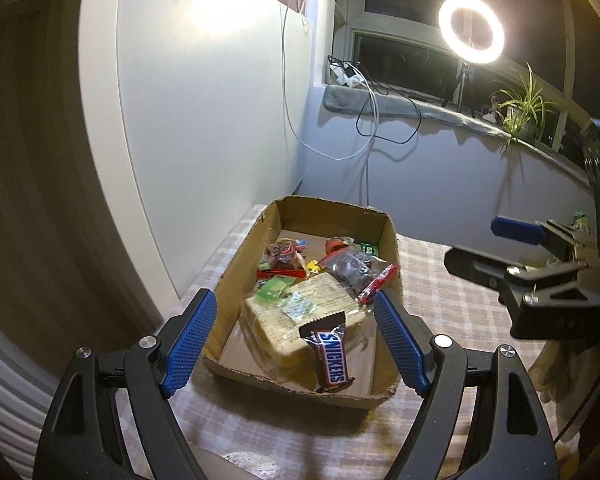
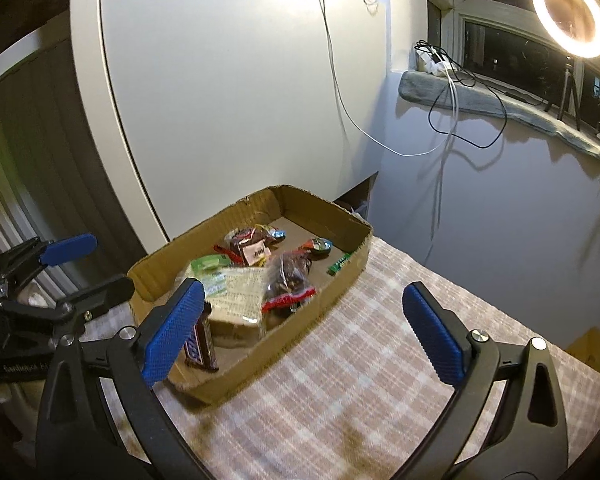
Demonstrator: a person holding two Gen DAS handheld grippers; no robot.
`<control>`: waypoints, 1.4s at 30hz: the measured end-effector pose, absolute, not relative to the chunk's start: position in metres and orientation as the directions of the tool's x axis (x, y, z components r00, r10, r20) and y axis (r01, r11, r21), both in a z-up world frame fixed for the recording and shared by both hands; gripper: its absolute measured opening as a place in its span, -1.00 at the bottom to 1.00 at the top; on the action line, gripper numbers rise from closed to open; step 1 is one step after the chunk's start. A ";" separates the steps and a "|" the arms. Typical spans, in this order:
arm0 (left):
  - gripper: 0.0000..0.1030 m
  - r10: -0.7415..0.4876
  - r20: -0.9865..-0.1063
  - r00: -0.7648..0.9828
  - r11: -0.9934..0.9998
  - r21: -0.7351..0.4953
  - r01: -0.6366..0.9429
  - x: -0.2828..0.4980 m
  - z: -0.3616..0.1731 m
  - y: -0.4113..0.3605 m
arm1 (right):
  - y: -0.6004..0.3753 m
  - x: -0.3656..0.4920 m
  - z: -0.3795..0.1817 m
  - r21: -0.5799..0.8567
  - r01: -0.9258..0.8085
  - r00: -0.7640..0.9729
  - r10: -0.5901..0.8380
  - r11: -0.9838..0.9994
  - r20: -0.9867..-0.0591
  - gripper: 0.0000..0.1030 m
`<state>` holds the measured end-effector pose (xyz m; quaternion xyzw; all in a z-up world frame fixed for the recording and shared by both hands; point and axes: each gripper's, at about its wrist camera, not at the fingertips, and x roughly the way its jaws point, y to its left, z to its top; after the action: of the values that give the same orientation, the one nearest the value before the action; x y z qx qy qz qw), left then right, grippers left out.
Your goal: Organize snacks
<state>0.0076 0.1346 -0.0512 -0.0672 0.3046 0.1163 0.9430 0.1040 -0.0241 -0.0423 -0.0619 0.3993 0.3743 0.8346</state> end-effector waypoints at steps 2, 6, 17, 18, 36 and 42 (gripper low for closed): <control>0.58 0.175 -0.588 0.789 0.963 -0.063 -0.261 0.006 -0.051 0.133 | -0.028 0.100 -0.042 0.193 -0.671 0.407 0.573 0.716 -0.712 0.97; 0.58 0.176 -0.584 0.793 0.965 -0.057 -0.256 0.005 -0.049 0.129 | -0.033 0.094 -0.039 0.191 -0.668 0.412 0.571 0.719 -0.710 0.97; 0.58 0.184 -0.572 0.799 0.965 -0.052 -0.259 -0.002 -0.045 0.124 | -0.038 0.084 -0.034 0.185 -0.666 0.421 0.569 0.722 -0.706 0.97; 0.58 0.184 -0.571 0.800 0.965 -0.051 -0.258 -0.003 -0.045 0.124 | -0.038 0.083 -0.033 0.184 -0.666 0.422 0.569 0.723 -0.706 0.97; 0.58 0.183 -0.559 0.809 0.968 -0.040 -0.247 -0.010 -0.041 0.116 | -0.049 0.073 -0.022 0.177 -0.661 0.443 0.570 0.729 -0.692 0.98; 0.58 0.182 -0.559 0.809 0.968 -0.041 -0.246 -0.011 -0.041 0.116 | -0.050 0.071 -0.020 0.174 -0.662 0.446 0.570 0.729 -0.690 0.98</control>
<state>-0.0107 0.1163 -0.0407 -0.0559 0.2876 0.1127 0.9495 0.0713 -0.0499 -0.0203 -0.0606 0.3807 0.3634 0.8481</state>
